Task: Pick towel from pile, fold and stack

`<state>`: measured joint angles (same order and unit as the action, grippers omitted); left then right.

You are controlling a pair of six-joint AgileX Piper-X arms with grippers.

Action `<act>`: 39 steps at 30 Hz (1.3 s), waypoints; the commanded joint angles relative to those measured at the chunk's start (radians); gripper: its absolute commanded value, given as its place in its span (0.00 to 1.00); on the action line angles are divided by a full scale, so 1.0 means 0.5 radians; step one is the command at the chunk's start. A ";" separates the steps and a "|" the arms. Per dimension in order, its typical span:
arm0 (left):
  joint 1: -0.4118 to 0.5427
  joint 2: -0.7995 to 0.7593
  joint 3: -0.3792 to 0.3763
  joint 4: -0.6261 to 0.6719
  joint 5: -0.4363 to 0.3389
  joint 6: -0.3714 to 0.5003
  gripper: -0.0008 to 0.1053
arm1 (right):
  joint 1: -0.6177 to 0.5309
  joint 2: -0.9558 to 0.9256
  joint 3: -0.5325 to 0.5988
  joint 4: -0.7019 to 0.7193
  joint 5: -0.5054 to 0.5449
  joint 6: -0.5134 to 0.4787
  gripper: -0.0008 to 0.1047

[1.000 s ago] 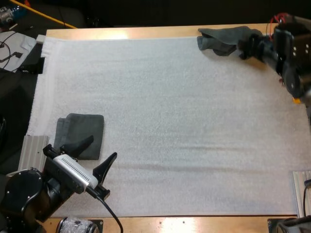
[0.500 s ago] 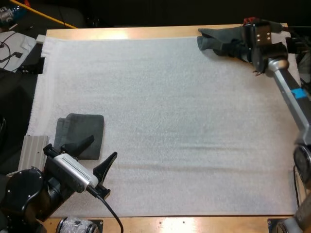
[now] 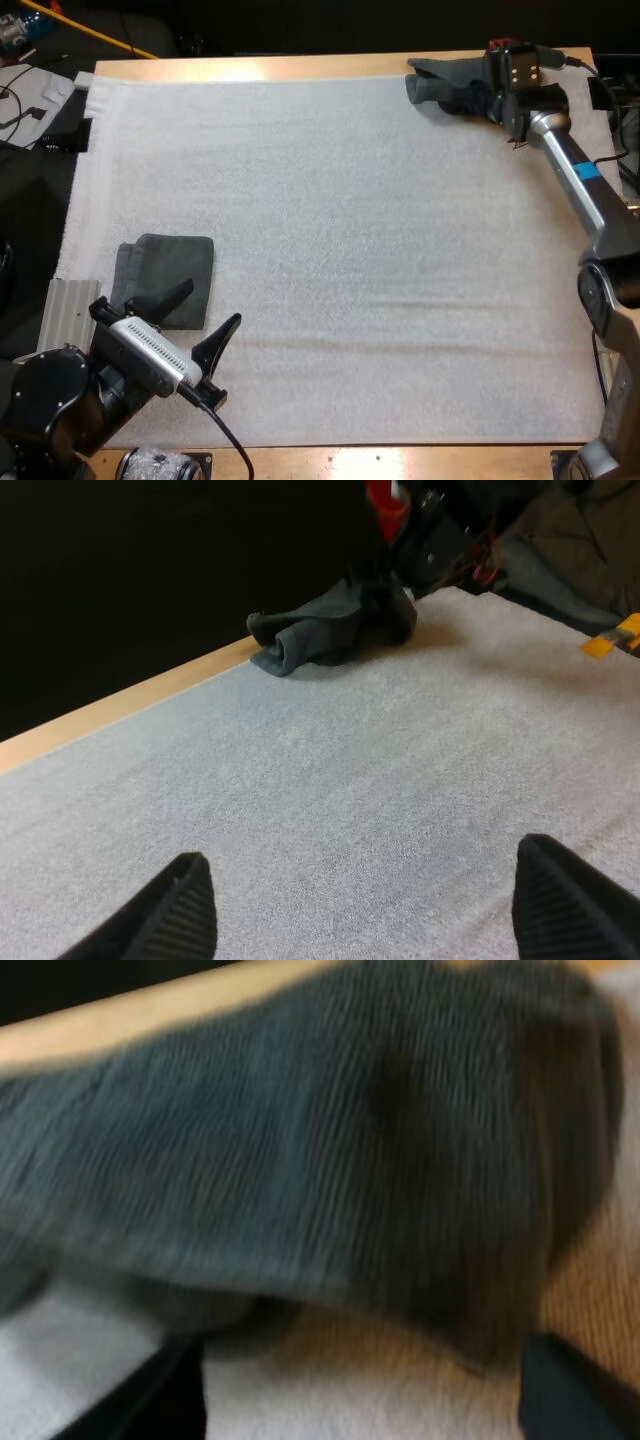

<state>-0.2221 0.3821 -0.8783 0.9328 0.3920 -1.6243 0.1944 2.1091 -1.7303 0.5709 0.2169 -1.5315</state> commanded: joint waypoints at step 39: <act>-0.012 0.011 -0.017 -0.039 0.016 -0.027 0.57 | 0.202 -0.750 -0.181 0.522 -0.007 -0.693 0.01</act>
<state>-0.2221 0.3846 -0.8783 0.9328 0.3920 -1.6243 0.2698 1.8144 -1.8126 0.7711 0.2132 -1.8437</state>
